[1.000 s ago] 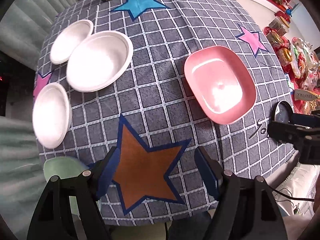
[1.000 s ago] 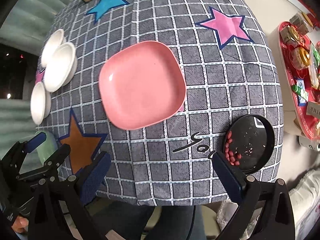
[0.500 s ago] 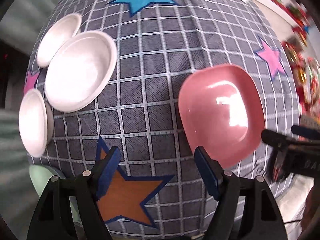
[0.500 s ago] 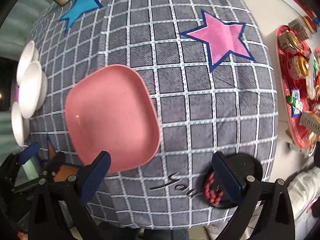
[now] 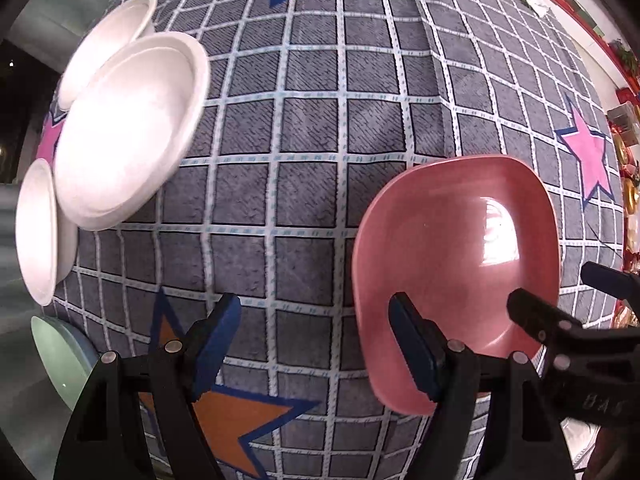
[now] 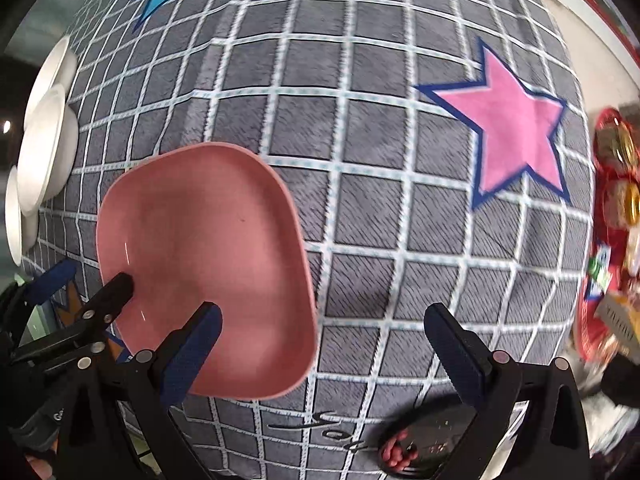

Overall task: Organize plates and bowls
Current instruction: 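Close the right gripper on the pink plate rim and lift it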

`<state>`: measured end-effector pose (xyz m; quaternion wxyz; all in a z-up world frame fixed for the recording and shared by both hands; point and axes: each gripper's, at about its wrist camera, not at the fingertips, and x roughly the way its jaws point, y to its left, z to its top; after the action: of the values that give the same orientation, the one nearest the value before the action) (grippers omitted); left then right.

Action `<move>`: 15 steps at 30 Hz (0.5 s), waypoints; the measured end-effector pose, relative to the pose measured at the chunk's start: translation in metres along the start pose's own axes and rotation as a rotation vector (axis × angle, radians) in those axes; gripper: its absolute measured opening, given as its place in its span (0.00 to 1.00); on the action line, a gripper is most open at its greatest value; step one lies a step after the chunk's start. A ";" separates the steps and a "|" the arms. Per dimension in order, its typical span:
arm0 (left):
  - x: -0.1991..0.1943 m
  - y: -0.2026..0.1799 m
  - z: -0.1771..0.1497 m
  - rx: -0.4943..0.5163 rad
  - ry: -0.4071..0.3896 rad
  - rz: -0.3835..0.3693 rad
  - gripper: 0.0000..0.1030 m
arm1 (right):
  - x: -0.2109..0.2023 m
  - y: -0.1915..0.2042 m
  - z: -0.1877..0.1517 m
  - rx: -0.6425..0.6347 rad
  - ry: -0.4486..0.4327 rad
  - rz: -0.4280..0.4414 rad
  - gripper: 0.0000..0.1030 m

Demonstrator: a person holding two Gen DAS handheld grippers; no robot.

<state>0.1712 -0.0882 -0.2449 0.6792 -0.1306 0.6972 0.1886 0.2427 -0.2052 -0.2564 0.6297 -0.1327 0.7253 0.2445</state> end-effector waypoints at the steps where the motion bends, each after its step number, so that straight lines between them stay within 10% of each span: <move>1: 0.003 0.000 0.001 -0.004 0.001 0.011 0.77 | 0.001 0.003 0.003 -0.009 -0.001 -0.001 0.97; 4: 0.012 -0.004 0.000 -0.010 0.010 -0.005 0.77 | 0.004 0.005 0.012 -0.022 0.001 -0.003 0.89; 6: 0.017 -0.012 0.003 -0.002 0.019 -0.022 0.74 | 0.010 0.012 0.014 -0.030 0.024 0.013 0.62; 15: 0.028 -0.056 0.022 0.056 0.051 -0.083 0.39 | 0.017 0.024 0.019 -0.066 0.050 0.114 0.36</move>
<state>0.2142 -0.1265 -0.2773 0.6719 -0.1451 0.7132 0.1373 0.2435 -0.1733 -0.2701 0.5916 -0.1180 0.7388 0.3005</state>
